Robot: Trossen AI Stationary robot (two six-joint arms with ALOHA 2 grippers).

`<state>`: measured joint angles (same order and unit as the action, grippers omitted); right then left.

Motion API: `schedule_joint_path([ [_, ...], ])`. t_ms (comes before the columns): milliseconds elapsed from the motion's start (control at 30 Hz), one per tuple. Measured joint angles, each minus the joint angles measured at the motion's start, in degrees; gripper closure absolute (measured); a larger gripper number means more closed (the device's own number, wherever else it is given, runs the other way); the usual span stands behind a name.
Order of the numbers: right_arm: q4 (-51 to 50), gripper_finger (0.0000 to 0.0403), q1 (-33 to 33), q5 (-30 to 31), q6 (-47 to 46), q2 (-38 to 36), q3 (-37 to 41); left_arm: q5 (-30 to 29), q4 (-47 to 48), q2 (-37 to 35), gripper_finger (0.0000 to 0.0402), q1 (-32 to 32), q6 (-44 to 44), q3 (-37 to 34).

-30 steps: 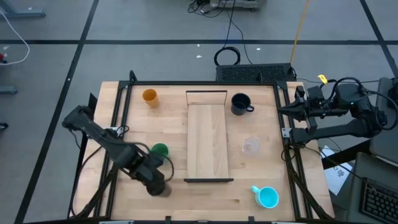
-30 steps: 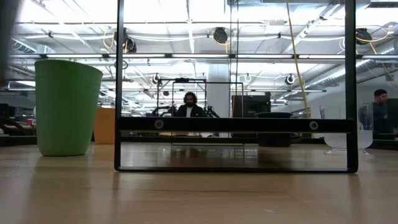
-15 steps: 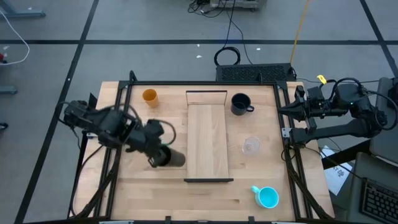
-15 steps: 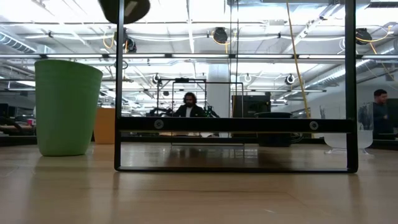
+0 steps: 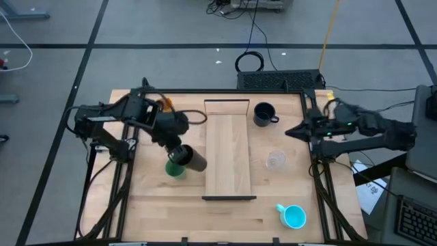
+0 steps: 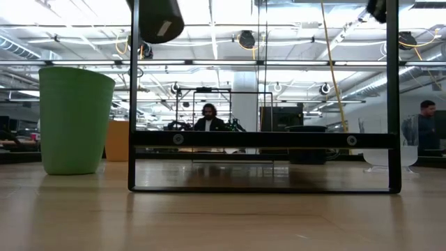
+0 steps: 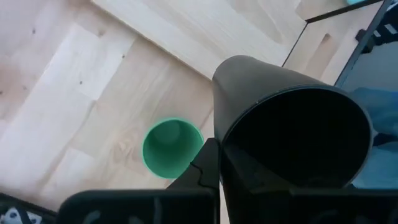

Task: Stack small to large cups/mugs on shelf
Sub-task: Put the black cup on the shelf

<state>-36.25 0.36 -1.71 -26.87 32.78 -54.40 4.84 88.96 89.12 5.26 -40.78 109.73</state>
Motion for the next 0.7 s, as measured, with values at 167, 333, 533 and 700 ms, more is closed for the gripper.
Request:
schedule_joint_path([
  [167, 14.3, 0.0339, 0.0, -4.3, -3.1, 4.8, 5.3, 3.1, -3.7, 0.0, 0.0401, -4.4, 4.3, 0.0],
  [333, 22.7, 0.0264, -0.4, -6.0, -4.9, 11.4, 6.4, 4.6, -7.1, 0.2, 0.0401, -6.7, 6.4, 0.0],
  [533, 33.9, 0.0193, -0.5, -9.1, -4.4, 19.0, 6.4, 8.7, -12.2, 3.3, 0.0401, -7.9, 9.6, 0.0],
  [700, 41.6, 0.0177, -0.7, -15.8, -9.1, 25.0, 6.3, 10.4, -12.8, 6.7, 0.0401, -8.1, 13.3, 0.0],
])
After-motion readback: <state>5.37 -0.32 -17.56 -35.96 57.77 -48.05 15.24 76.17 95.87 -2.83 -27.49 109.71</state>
